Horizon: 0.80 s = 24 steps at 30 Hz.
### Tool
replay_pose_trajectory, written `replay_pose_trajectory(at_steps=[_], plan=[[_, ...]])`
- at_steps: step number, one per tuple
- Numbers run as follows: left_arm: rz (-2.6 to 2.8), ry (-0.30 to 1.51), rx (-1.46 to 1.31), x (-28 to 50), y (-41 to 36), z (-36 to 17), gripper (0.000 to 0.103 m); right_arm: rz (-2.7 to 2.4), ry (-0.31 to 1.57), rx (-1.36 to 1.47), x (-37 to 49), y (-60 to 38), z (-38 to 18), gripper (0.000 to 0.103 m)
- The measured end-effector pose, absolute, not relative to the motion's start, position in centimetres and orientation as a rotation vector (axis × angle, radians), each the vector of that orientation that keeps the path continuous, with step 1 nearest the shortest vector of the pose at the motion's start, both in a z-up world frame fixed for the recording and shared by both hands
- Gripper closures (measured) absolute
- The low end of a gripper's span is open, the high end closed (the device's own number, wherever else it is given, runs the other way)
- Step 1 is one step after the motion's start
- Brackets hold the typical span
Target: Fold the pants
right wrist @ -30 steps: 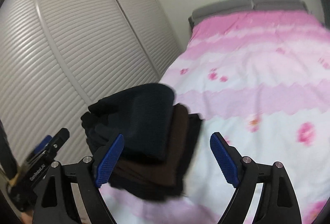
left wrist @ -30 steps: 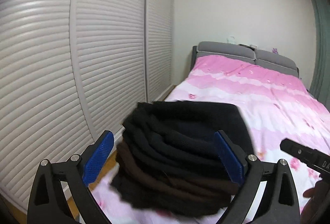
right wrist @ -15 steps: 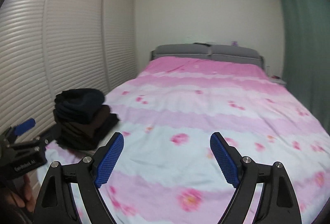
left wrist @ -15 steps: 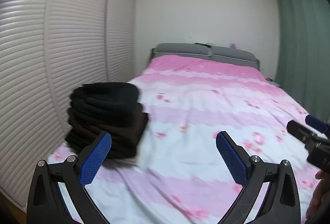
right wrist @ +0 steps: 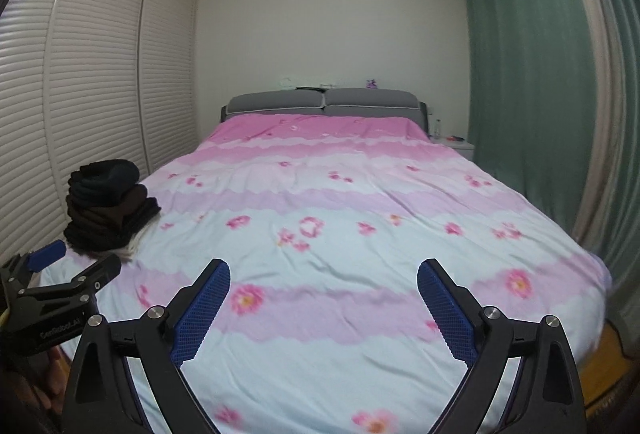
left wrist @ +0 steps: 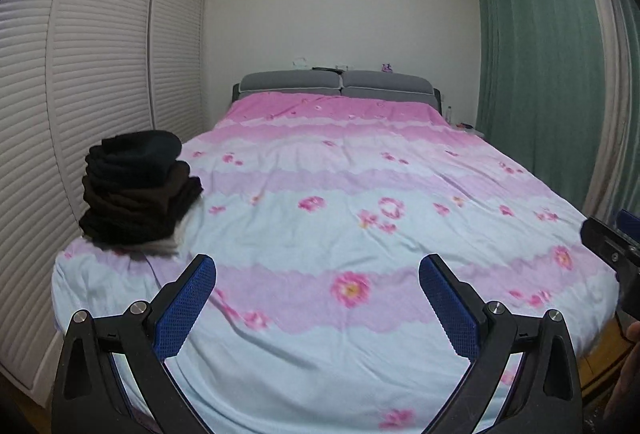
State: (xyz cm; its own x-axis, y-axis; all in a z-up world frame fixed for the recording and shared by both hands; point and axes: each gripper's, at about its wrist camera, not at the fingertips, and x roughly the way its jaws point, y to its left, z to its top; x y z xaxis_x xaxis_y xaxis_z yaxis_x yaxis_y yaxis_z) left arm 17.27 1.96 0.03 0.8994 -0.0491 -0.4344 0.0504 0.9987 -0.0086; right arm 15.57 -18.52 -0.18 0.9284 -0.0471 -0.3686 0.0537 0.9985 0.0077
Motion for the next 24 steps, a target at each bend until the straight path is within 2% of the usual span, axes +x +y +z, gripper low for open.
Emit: replay_pose_trajectory(at_steps=[11, 24], plan=[[-0.055, 0.464, 0.035, 11.6, 0.0, -1.6, 0.0, -0.065, 0.375, 0.043, 9.4, -21.1, -2.0, 0.007], [-0.01, 0.454, 0.026, 8.4, 1.4, -1.1, 0.0, -0.037, 0.35, 0.04, 7.1, -20.0, -2.3, 0.005]])
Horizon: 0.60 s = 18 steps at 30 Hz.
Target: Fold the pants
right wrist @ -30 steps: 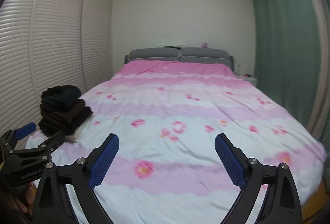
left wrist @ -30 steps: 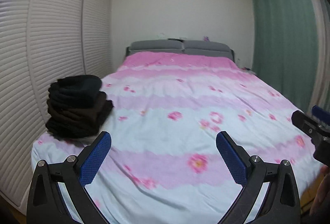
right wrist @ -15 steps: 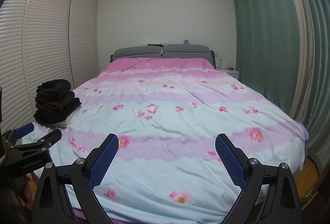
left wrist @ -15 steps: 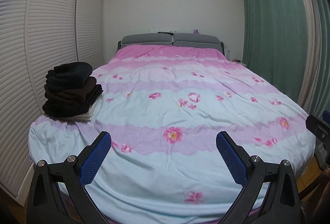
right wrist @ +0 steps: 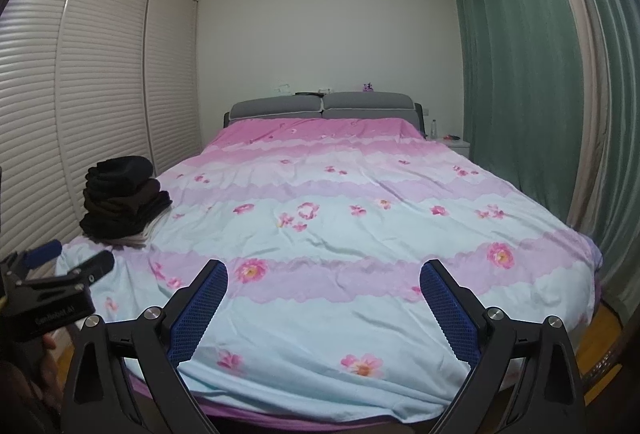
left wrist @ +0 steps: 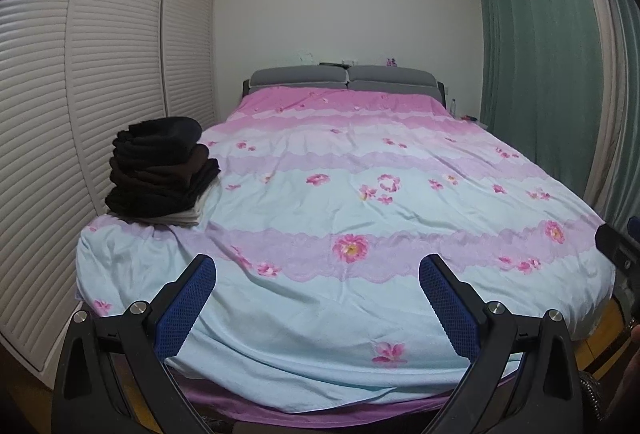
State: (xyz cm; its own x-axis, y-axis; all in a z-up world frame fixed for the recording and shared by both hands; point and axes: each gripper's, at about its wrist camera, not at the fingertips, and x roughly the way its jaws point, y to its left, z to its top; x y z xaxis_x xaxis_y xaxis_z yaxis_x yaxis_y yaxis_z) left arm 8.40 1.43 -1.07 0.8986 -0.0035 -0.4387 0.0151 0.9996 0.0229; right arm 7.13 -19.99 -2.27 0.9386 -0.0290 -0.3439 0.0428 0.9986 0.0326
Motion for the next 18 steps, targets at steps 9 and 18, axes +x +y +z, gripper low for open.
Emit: replay_pose_trajectory(at_steps=[9, 18], plan=[[-0.002, 0.453, 0.043, 7.0, 1.8, -1.2, 0.0, -0.039, 0.343, 0.044, 5.9, -20.2, -1.9, 0.005], [0.007, 0.449, 0.04, 6.6, 2.2, -1.1, 0.0, -0.045, 0.339, 0.041, 5.4, -20.4, -1.9, 0.005]])
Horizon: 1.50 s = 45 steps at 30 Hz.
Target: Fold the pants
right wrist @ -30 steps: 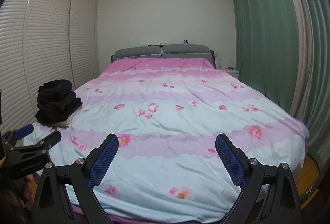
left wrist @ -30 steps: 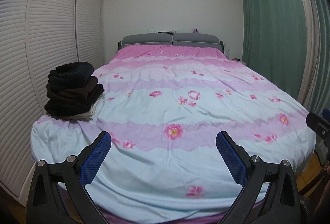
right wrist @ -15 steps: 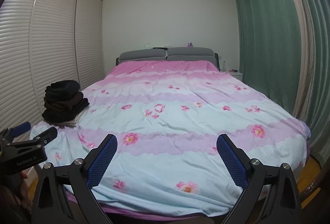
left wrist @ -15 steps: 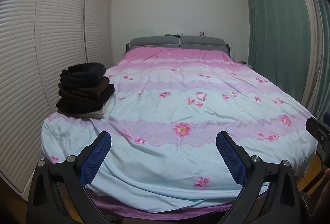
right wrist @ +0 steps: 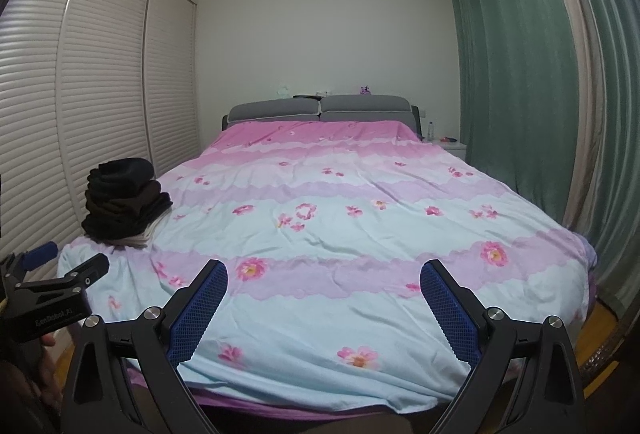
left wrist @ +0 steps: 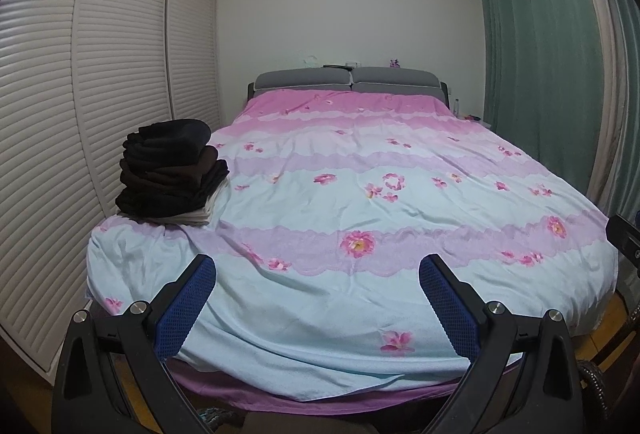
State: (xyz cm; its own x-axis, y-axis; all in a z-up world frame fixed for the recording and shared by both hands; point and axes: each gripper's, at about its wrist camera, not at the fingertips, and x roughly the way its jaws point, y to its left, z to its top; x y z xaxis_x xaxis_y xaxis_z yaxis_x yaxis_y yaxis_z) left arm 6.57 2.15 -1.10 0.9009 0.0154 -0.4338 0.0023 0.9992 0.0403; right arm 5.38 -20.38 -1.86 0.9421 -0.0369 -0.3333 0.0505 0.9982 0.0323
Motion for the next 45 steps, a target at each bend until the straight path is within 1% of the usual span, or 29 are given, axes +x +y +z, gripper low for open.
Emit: replay_pose_trajectory(at_steps=[45], plan=[[0.006, 0.453, 0.039, 6.59, 2.12, -0.98, 0.0, -0.04, 0.346, 0.053, 5.2, -20.77, -1.5, 0.005]])
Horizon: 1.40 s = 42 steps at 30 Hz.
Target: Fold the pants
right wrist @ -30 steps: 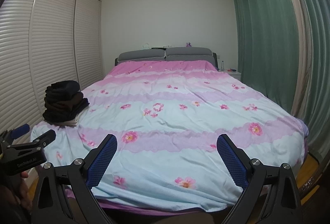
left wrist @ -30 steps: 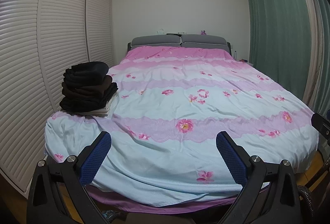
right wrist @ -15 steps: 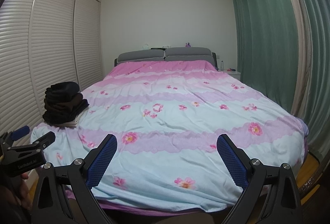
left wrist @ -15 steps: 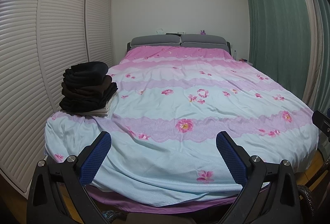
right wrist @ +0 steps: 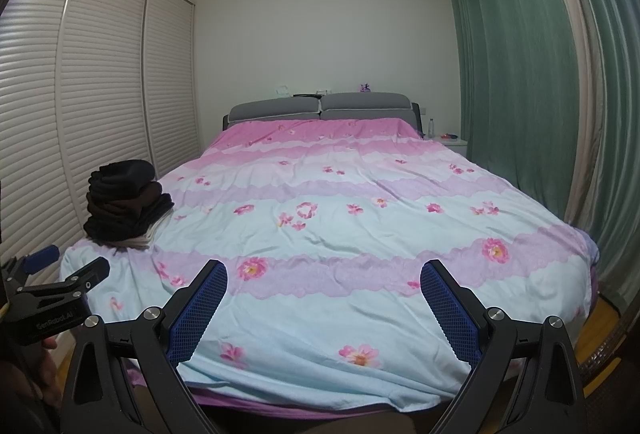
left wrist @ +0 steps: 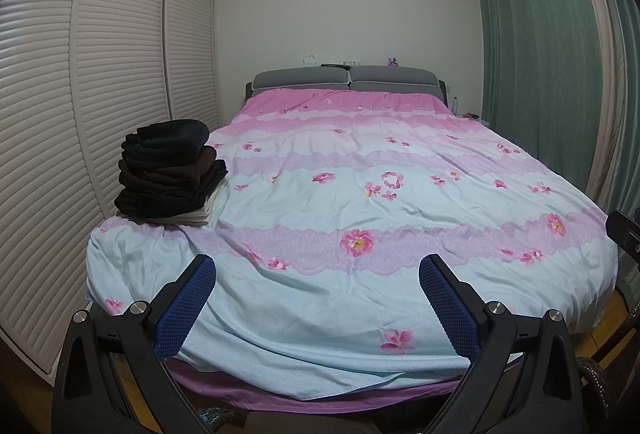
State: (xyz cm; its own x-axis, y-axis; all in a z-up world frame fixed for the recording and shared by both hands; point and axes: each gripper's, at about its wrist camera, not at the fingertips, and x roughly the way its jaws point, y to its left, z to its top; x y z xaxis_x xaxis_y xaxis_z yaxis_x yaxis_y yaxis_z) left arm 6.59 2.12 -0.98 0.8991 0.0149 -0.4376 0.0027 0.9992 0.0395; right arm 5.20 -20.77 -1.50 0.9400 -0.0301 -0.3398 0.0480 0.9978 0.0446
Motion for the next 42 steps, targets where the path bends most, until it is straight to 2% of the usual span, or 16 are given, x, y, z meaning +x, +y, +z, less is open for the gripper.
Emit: replay_pose_trajectory(at_steps=[42], plan=[[-0.015, 0.467, 0.046, 6.15, 2.41, -0.74, 0.0, -0.037, 0.339, 0.058, 5.02, -20.55, -1.11, 0.005]])
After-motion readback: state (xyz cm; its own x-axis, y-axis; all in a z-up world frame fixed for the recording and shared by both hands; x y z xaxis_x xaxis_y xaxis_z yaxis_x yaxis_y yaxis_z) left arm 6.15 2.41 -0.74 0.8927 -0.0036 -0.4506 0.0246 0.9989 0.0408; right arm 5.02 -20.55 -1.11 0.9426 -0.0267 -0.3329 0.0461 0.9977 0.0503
